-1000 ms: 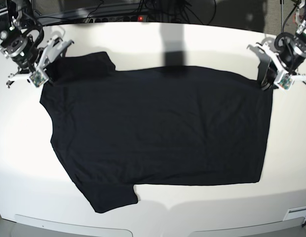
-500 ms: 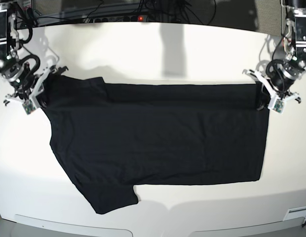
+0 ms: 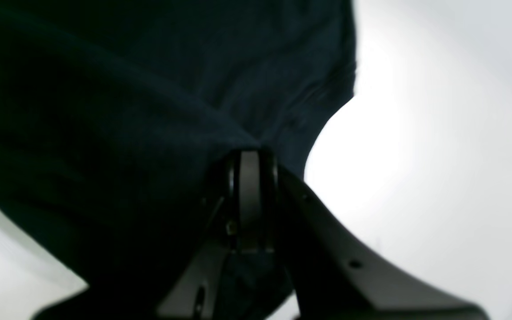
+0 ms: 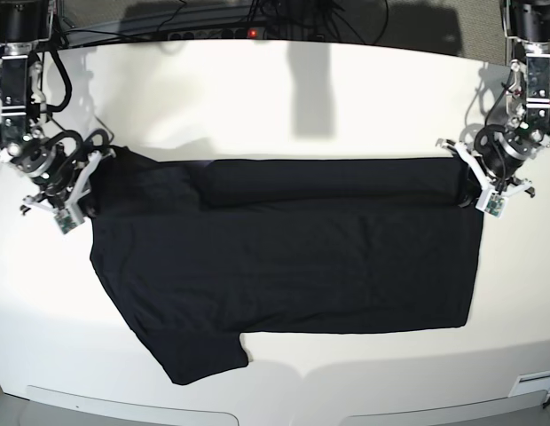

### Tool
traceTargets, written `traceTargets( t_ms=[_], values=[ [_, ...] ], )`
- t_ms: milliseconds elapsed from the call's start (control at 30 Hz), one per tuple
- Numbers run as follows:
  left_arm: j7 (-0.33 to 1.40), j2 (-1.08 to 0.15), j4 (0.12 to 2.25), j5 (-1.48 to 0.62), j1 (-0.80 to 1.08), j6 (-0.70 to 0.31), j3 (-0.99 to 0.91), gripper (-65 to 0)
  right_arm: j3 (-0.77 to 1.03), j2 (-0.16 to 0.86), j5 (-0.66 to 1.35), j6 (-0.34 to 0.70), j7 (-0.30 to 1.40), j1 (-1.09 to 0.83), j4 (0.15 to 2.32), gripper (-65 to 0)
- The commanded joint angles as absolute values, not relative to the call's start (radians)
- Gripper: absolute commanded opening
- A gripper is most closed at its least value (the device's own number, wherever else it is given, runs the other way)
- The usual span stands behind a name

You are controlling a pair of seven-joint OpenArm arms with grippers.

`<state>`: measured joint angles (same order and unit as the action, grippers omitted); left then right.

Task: Fold the T-shirt properly
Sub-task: 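Fold the held edge over the shirt body with both grippers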

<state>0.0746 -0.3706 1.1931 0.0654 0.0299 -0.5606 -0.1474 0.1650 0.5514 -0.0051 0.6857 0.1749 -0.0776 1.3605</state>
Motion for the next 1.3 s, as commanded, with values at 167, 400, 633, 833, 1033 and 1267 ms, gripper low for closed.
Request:
traceTargets(
  t_ms=[167, 400, 633, 833, 1033, 1267],
  values=[
    [0.029, -0.388, 1.204, 0.106, 0.014, -0.552, -0.153, -65.0, 0.06, 0.571, -0.028, 0.642, 0.155, 0.003, 1.299, -65.0],
    [0.03, -0.388, 1.204, 0.131, 0.014, -0.551, -0.153, -65.0, 0.027, 0.571, -0.076, 0.64, 0.157, 0.058, 1.243, -65.0],
    [0.041, -0.393, 1.206, 0.127, 0.014, -0.55, -0.154, -42.1, 0.027, 0.583, -0.075, 0.64, 0.185, 0.06, 1.243, -43.2],
    [0.165, -0.457, 1.28, -0.149, 0.019, -0.55, -0.156, -42.1, 0.027, 0.616, 0.087, 0.64, 0.211, 0.066, 1.279, -42.3],
    [0.3, -0.51, 1.383, -0.438, 0.02, -0.551, -0.156, -50.3, 0.041, 0.602, 0.172, 0.64, 0.29, 0.066, 1.386, -44.3],
    [0.325, -0.419, 1.387, -0.479, 0.059, -0.505, -0.156, -65.0, 0.041, 0.508, 0.224, 0.638, 0.389, 0.063, 1.399, -65.0]
  ],
)
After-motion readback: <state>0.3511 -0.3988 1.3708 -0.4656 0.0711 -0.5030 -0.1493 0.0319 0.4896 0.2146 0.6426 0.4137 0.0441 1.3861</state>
